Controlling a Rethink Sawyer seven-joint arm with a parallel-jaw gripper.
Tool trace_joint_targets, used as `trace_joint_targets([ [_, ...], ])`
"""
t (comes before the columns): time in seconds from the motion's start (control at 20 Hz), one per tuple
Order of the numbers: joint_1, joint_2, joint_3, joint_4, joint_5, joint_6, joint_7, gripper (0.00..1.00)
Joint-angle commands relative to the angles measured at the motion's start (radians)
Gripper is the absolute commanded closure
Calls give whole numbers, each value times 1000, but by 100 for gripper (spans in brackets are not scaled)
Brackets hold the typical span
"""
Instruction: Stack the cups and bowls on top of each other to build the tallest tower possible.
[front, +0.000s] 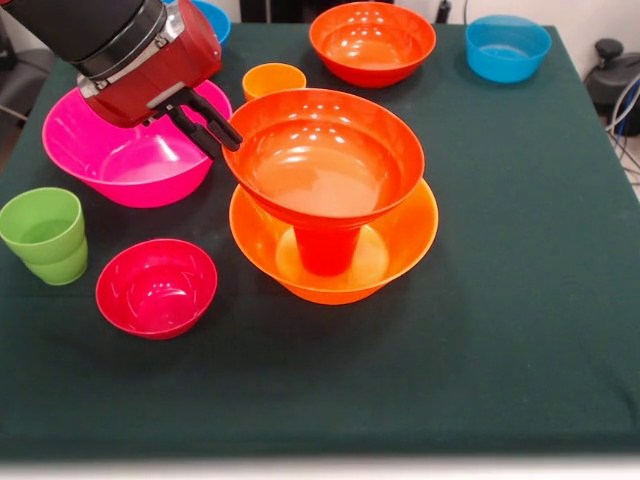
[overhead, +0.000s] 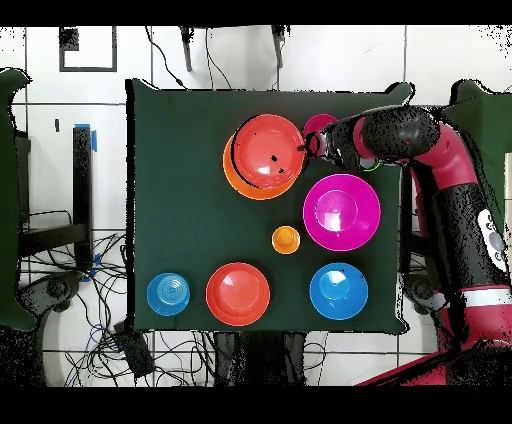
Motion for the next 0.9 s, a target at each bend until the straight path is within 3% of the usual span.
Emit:
trace_joint_targets([
  [0.05,10,22,-30,-13,-48,10,-319,100],
  [0.9,7,13,-28,38,-56,-43,-280,100],
])
